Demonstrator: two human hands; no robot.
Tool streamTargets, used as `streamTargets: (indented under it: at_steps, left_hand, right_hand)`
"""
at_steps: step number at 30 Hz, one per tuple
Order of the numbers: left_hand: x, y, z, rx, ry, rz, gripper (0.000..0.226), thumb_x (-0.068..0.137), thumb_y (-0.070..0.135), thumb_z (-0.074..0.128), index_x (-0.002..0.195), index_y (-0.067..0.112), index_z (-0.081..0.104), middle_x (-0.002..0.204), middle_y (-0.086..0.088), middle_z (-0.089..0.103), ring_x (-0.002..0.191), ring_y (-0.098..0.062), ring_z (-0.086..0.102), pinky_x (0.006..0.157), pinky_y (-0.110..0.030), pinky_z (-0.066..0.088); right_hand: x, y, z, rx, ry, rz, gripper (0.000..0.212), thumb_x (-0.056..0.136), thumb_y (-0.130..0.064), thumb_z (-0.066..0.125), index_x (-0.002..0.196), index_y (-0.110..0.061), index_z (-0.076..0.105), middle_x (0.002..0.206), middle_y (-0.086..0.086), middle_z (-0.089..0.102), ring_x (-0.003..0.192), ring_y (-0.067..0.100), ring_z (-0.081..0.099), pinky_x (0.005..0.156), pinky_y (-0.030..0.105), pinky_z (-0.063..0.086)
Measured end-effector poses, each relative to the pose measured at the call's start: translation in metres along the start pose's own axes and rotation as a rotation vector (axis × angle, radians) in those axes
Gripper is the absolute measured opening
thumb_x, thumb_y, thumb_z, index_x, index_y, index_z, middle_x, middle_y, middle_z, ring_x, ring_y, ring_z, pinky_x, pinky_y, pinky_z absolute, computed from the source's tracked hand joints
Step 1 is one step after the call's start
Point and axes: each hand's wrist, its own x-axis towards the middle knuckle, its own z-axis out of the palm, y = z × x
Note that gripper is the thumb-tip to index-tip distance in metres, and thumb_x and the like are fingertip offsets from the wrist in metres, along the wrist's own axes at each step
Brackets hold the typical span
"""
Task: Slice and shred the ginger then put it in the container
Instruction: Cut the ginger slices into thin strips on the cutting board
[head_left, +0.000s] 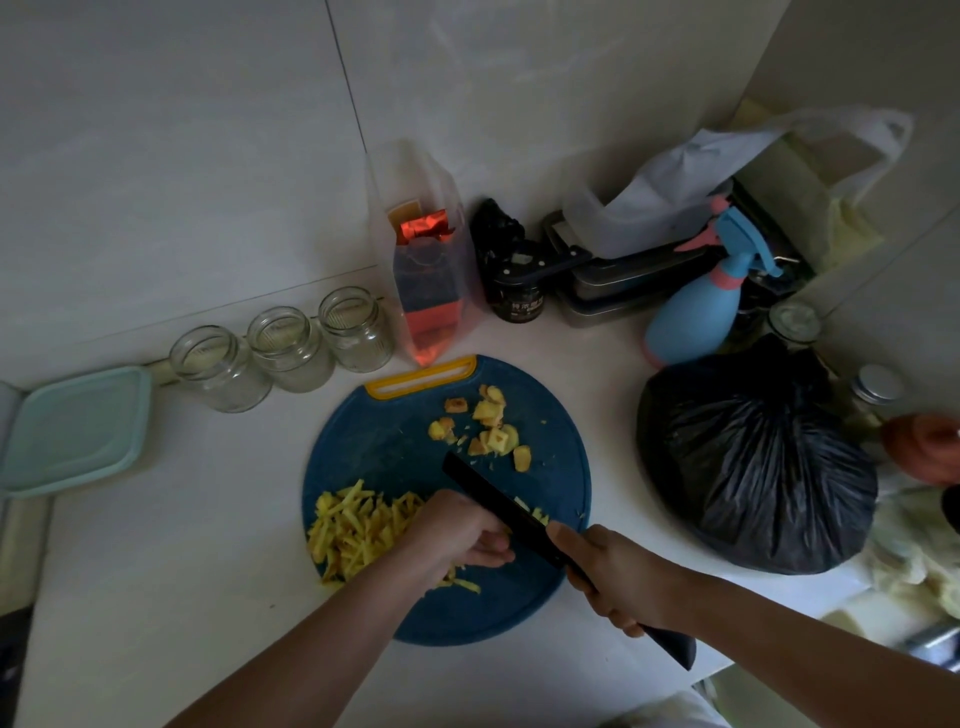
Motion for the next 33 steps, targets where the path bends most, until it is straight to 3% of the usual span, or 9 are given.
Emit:
streamTargets:
  at_steps: [4,12,15,18,22,26,30,33]
  left_hand:
    - [0.001,0.002,-0.001,-0.001,-0.005,-0.007,0.005,0.086,-0.012,0.056,0.09,-0.01,0.059,0.063,-0.019,0.06,0.058,-0.025,0.065,0.051,-0.027,0.057]
    - [0.001,0.0,-0.002,0.034,-0.001,0.014,0.011,0.086,-0.011,0.056,0.078,-0.004,0.06,0.053,-0.011,0.061,0.059,-0.024,0.067,0.055,-0.027,0.057]
    - [0.001,0.0,-0.003,0.032,0.004,0.019,0.01,0.086,-0.01,0.055,0.08,-0.004,0.061,0.056,-0.012,0.061,0.061,-0.025,0.067,0.057,-0.028,0.057]
    - [0.0,0.0,-0.002,0.052,-0.005,0.011,0.011,0.087,-0.009,0.053,0.087,-0.006,0.063,0.061,-0.014,0.062,0.063,-0.025,0.067,0.055,-0.027,0.057]
    - [-0.001,0.0,-0.002,0.087,0.009,0.006,0.016,0.087,-0.009,0.049,0.088,-0.004,0.064,0.068,-0.017,0.065,0.067,-0.026,0.068,0.058,-0.028,0.057]
    - [-0.007,-0.003,0.001,0.132,0.039,0.038,0.015,0.089,-0.004,0.05,0.085,-0.001,0.064,0.071,-0.016,0.065,0.069,-0.026,0.068,0.059,-0.029,0.057]
    - [-0.013,-0.008,0.001,0.168,0.088,0.061,0.012,0.092,0.001,0.054,0.082,0.001,0.061,0.069,-0.014,0.063,0.067,-0.025,0.068,0.056,-0.03,0.058]
    - [-0.017,-0.006,-0.002,0.227,0.118,0.071,0.013,0.095,0.005,0.054,0.086,-0.002,0.061,0.068,-0.013,0.063,0.061,-0.022,0.067,0.051,-0.028,0.056]
  right_hand:
    - [0.004,0.002,0.001,0.017,-0.01,0.002,0.057,0.096,-0.063,0.032,0.06,-0.019,0.031,0.044,-0.005,0.03,0.035,0.011,0.023,0.037,0.019,0.021]
    - [0.009,0.006,0.006,0.038,0.023,0.006,0.055,0.094,-0.066,0.033,0.065,-0.019,0.033,0.048,-0.005,0.029,0.038,0.011,0.022,0.04,0.02,0.019]
    - [0.012,0.007,0.012,-0.026,0.068,-0.075,0.053,0.096,-0.062,0.032,0.067,-0.018,0.036,0.053,-0.004,0.035,0.038,0.008,0.03,0.039,0.021,0.026]
    - [0.019,0.004,0.023,-0.193,0.181,-0.262,0.051,0.101,-0.052,0.026,0.067,-0.017,0.043,0.063,-0.001,0.047,0.05,0.005,0.042,0.055,0.02,0.039]
    - [0.028,-0.002,0.031,-0.261,0.235,-0.333,0.053,0.104,-0.046,0.023,0.074,-0.012,0.05,0.076,0.013,0.06,0.065,0.016,0.052,0.067,0.025,0.045]
    - [0.027,0.0,0.028,-0.256,0.258,-0.377,0.049,0.105,-0.043,0.024,0.069,-0.016,0.045,0.072,0.009,0.055,0.059,0.009,0.047,0.059,0.014,0.039]
    - [0.016,0.016,0.03,-0.267,0.287,-0.354,0.056,0.103,-0.047,0.025,0.077,-0.007,0.052,0.074,0.012,0.059,0.064,0.013,0.051,0.06,0.016,0.039]
    - [0.006,0.03,0.029,-0.245,0.309,-0.303,0.055,0.101,-0.051,0.026,0.069,-0.012,0.049,0.066,0.002,0.052,0.057,0.008,0.046,0.057,0.016,0.038]
